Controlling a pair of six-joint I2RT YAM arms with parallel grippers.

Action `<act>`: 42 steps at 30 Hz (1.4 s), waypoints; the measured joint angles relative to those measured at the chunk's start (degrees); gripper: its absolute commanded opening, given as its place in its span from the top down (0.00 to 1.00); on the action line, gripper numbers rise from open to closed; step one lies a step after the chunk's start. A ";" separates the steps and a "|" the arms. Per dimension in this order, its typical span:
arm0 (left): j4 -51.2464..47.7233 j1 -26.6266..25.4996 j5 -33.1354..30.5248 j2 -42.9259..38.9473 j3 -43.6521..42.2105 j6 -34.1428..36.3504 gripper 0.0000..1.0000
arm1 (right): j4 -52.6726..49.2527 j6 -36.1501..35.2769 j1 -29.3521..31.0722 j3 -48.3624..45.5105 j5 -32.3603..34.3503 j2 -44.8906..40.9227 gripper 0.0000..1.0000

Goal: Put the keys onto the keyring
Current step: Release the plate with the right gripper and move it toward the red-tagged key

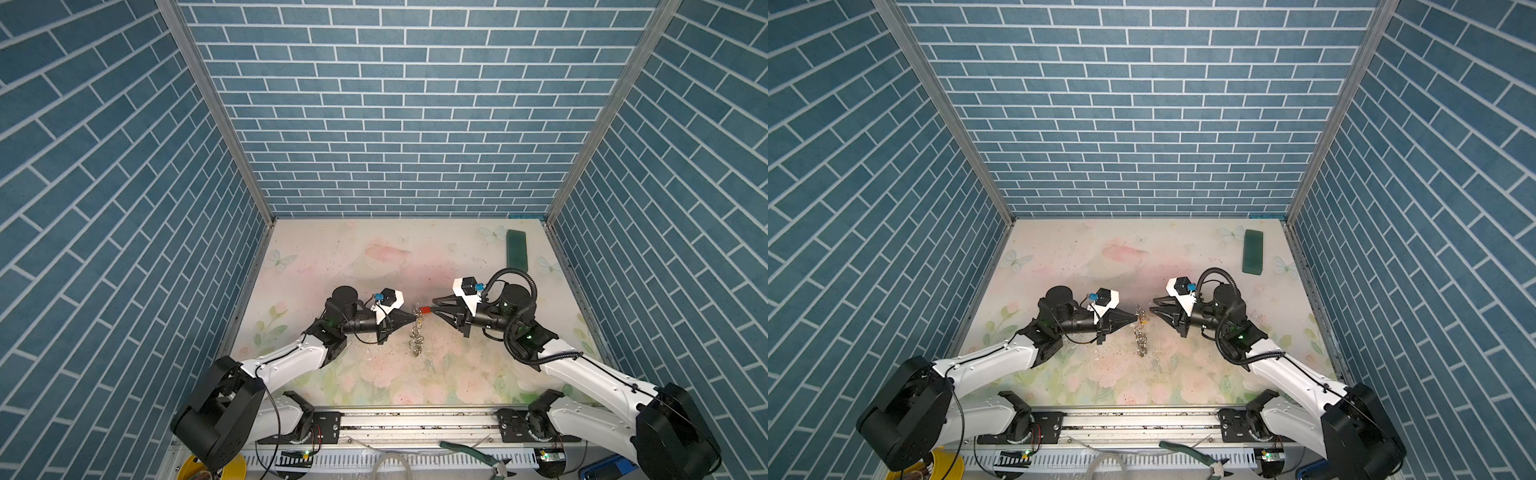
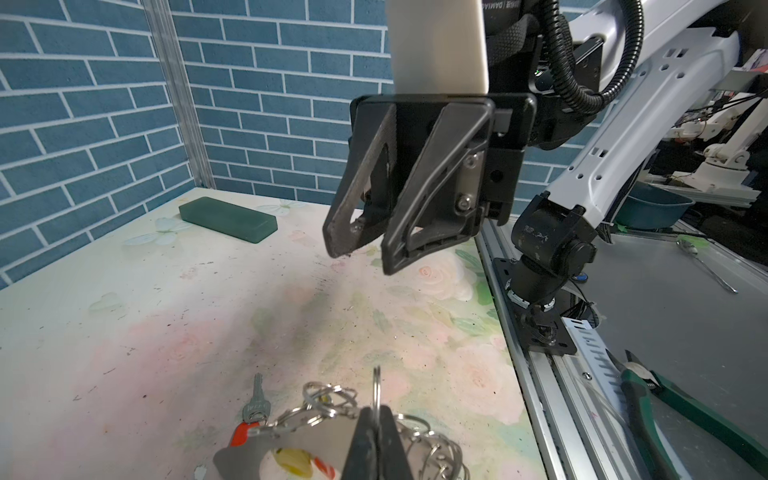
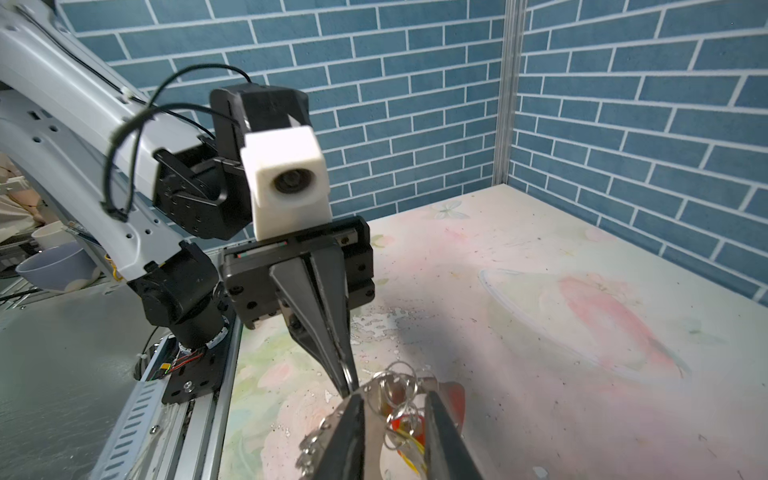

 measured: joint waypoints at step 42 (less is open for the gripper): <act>13.62 -2.69 -9.86 -4.76 -11.34 16.87 1.00 | -23.56 3.48 -0.15 8.15 22.75 9.20 0.70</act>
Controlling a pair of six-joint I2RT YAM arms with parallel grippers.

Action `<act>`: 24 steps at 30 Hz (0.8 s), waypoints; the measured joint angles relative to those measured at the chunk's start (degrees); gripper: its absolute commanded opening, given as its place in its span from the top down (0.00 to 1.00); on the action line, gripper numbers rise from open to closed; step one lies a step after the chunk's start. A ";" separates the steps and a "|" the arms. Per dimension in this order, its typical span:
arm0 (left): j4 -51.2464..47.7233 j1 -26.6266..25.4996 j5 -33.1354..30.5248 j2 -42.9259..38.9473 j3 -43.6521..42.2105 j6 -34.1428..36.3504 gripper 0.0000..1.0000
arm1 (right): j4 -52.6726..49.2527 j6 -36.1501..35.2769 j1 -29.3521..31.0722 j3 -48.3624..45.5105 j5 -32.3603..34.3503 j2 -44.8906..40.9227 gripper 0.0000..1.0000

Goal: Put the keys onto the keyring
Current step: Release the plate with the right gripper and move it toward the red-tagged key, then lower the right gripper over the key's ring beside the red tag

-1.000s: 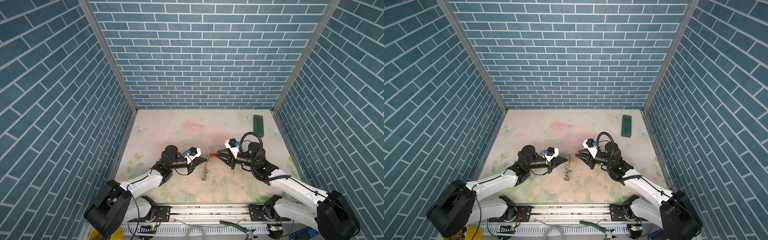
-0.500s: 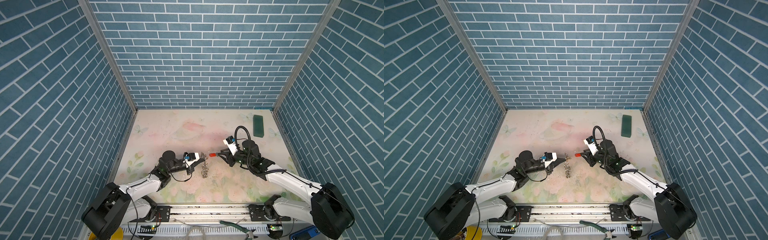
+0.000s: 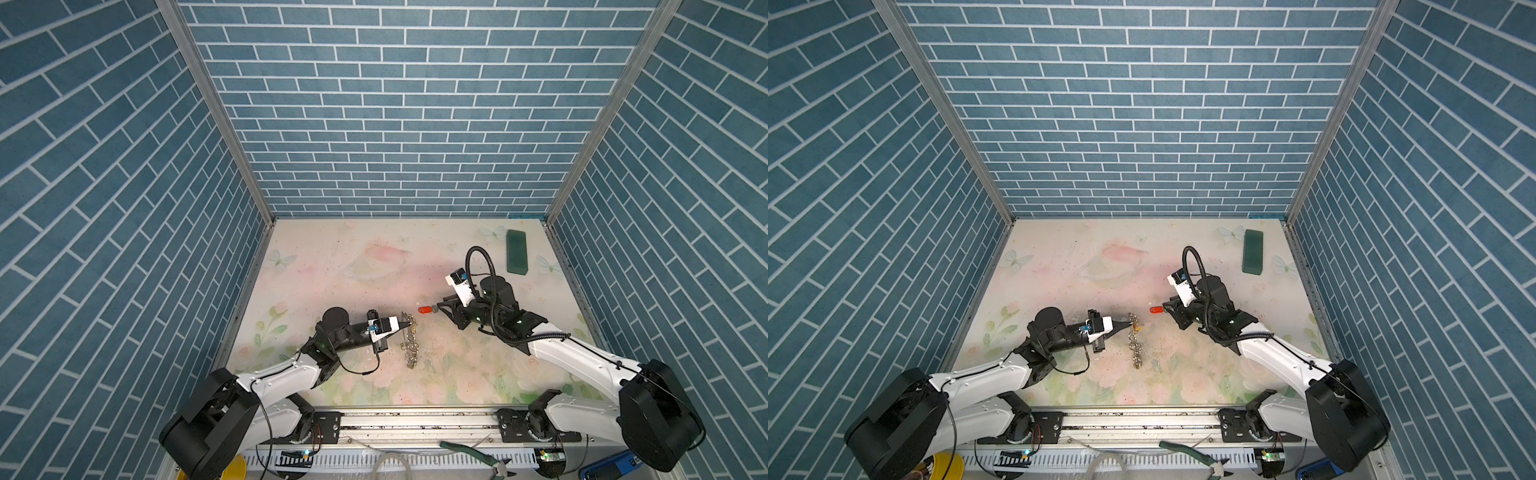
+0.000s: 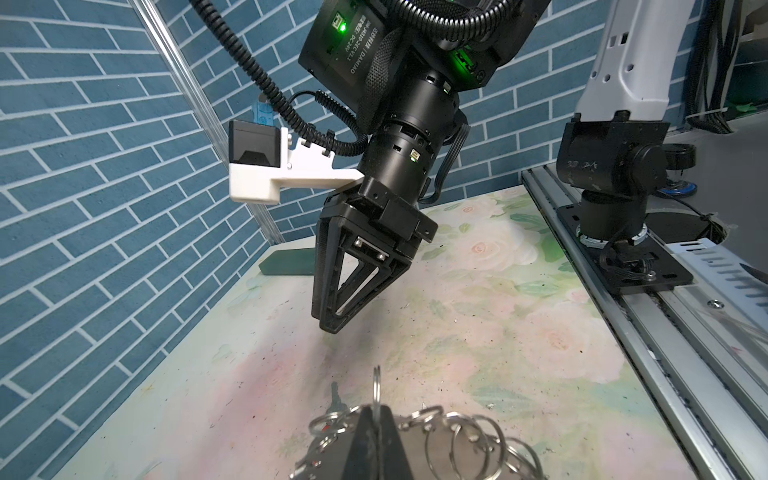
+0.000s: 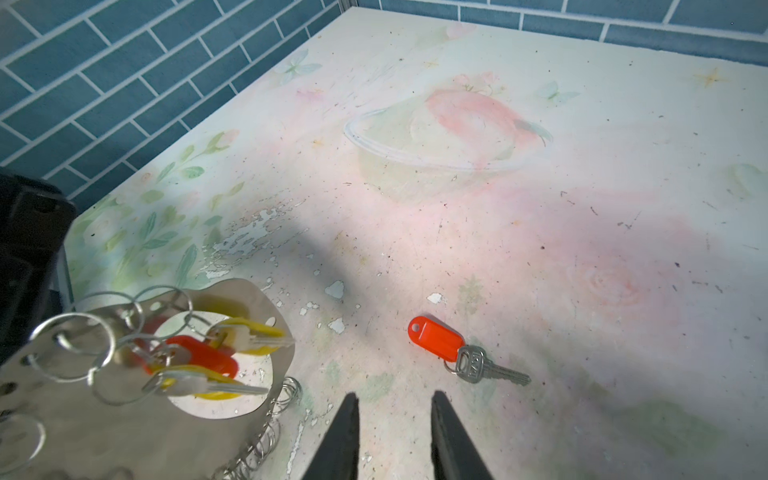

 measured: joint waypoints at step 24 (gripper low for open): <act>-4.48 -0.39 -14.84 -3.26 0.02 -9.40 1.00 | -22.10 20.68 3.10 22.69 12.59 27.30 0.70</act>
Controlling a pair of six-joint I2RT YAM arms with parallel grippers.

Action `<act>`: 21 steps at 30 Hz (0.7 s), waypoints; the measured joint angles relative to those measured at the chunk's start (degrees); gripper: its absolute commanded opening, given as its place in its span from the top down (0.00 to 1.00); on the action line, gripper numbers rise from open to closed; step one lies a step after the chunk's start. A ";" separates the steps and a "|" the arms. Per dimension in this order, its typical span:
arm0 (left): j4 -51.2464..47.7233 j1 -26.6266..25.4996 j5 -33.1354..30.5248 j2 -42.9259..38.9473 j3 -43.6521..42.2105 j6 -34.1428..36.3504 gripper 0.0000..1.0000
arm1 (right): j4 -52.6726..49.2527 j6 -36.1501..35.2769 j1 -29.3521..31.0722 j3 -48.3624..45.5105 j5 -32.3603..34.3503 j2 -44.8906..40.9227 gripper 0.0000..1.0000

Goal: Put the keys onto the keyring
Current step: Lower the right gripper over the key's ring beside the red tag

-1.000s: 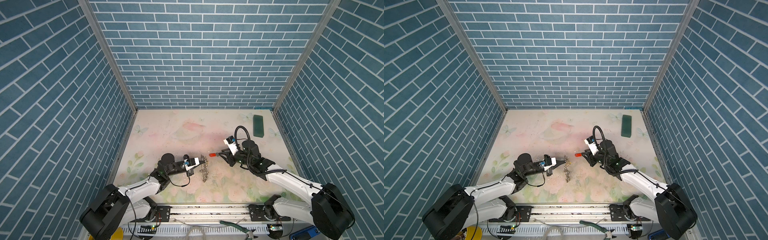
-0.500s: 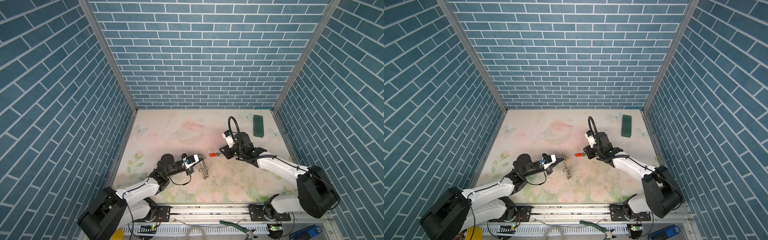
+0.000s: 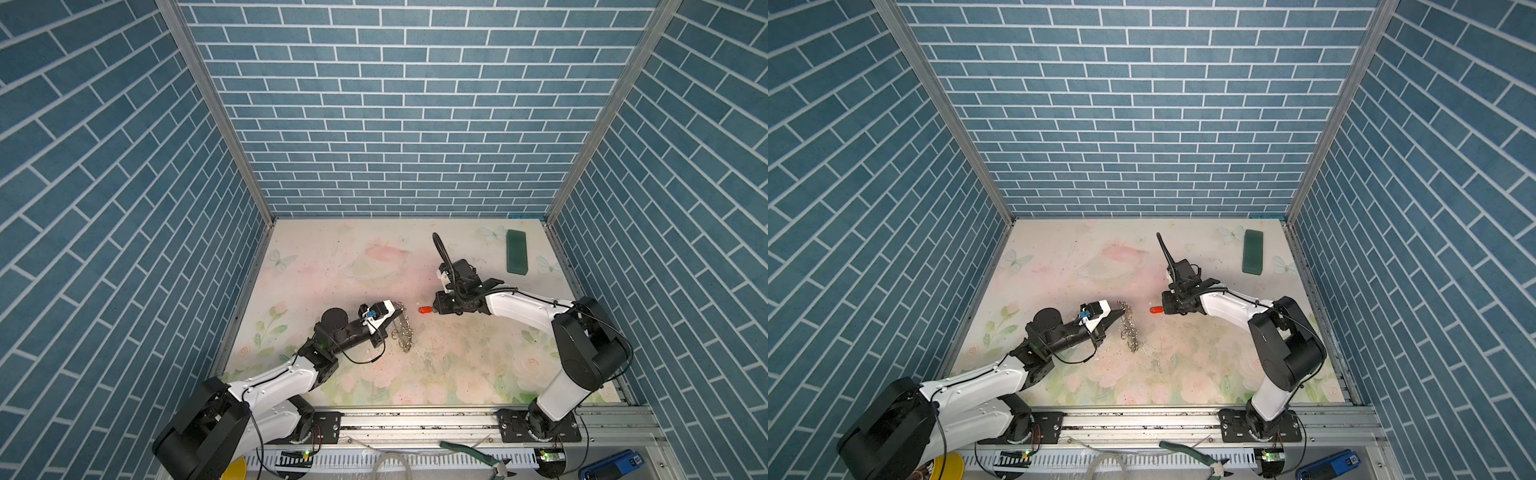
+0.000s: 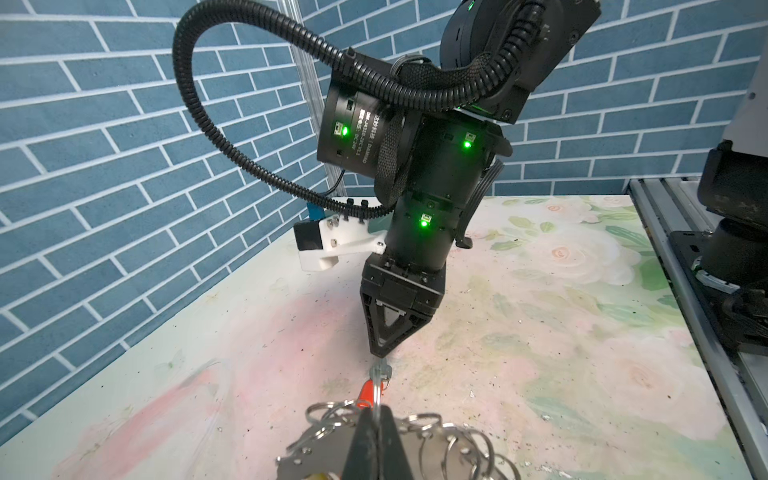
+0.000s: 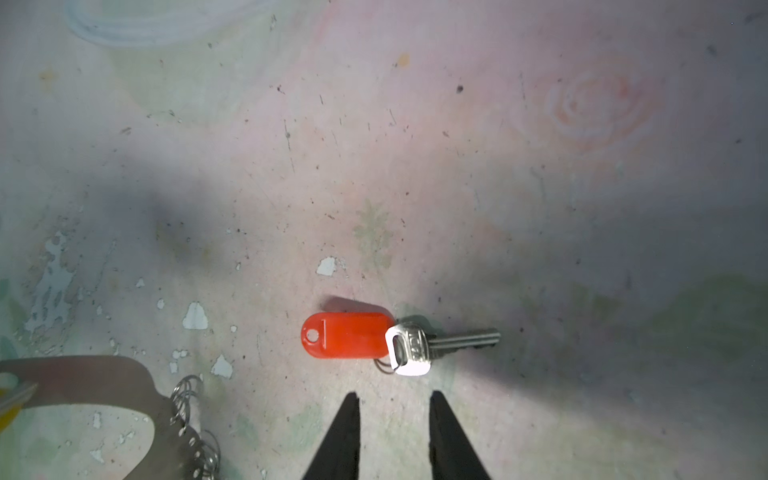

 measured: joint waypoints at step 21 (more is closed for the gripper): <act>0.22 -0.07 -1.16 -1.27 -0.02 -2.03 1.00 | -12.48 4.57 5.20 13.03 12.28 12.61 0.57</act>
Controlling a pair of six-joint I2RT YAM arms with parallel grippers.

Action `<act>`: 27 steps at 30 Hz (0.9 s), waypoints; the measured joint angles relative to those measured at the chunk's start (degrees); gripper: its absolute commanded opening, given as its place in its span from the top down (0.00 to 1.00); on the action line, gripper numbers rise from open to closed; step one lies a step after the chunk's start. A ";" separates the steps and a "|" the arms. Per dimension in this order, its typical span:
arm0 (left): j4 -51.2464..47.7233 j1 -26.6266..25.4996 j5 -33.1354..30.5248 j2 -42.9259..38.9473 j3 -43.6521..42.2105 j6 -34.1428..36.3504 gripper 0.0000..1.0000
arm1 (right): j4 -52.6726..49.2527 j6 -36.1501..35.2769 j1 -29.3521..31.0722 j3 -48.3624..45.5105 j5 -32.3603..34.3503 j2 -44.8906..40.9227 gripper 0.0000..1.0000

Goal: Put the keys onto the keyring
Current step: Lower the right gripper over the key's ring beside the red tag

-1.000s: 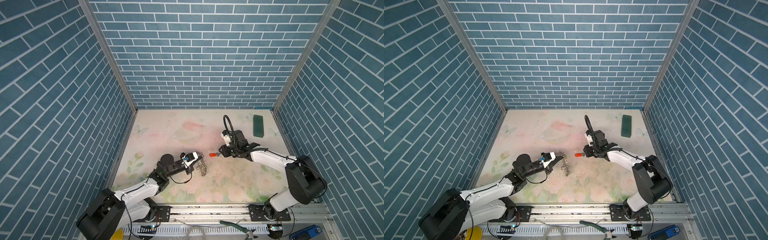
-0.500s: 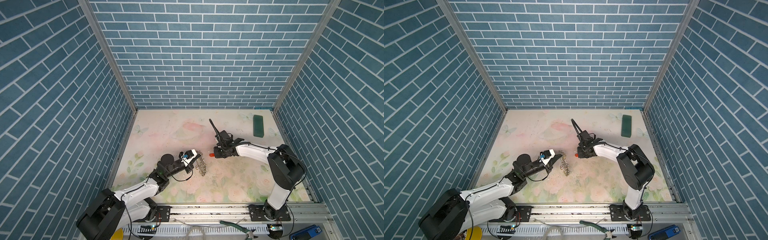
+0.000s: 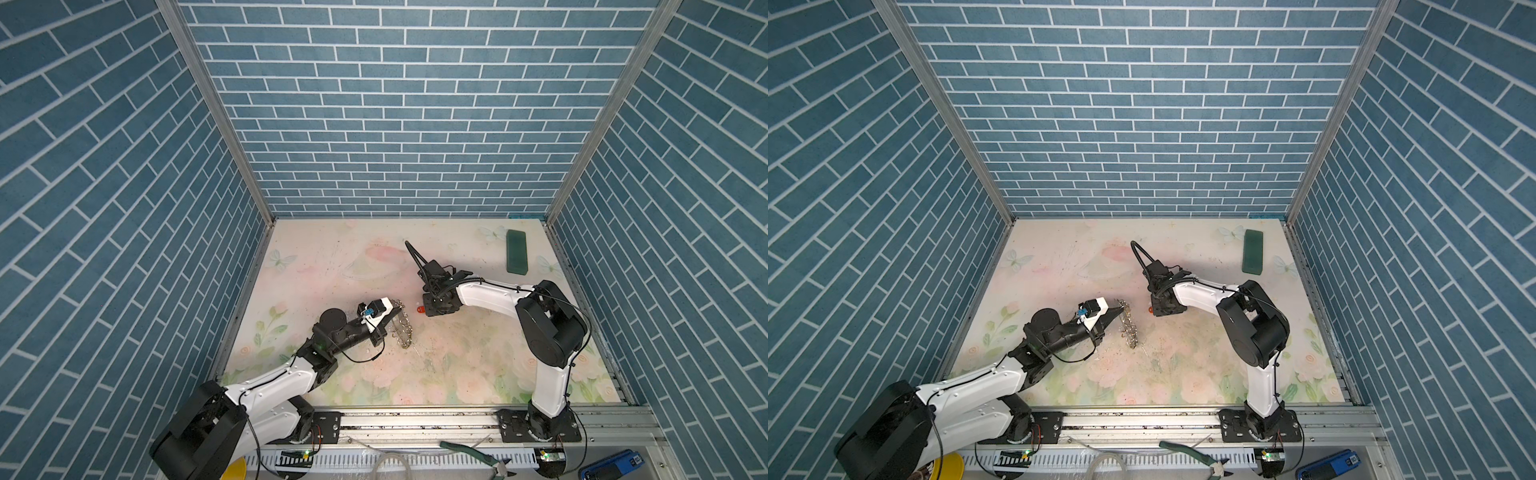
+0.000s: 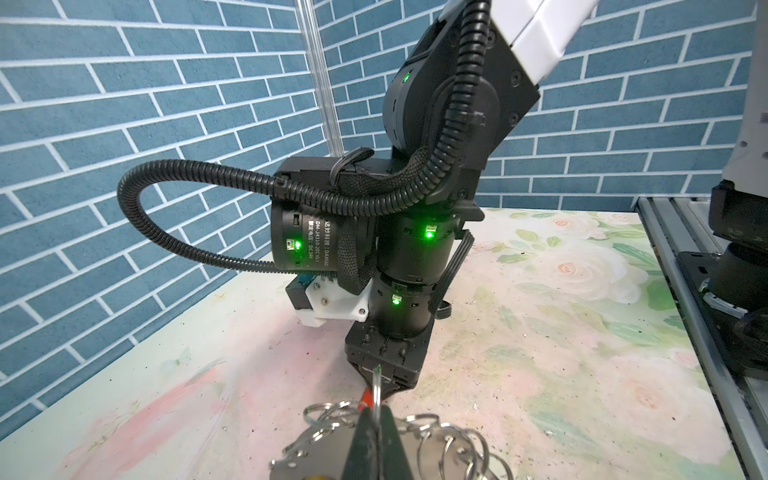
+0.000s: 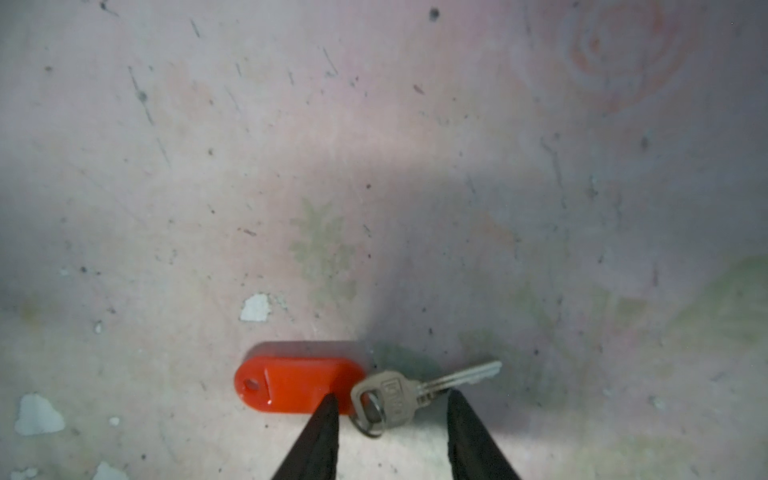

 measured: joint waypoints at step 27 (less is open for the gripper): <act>0.00 -0.02 0.22 -0.22 0.00 0.00 1.00 | -1.14 -0.07 1.09 4.24 2.56 0.11 0.64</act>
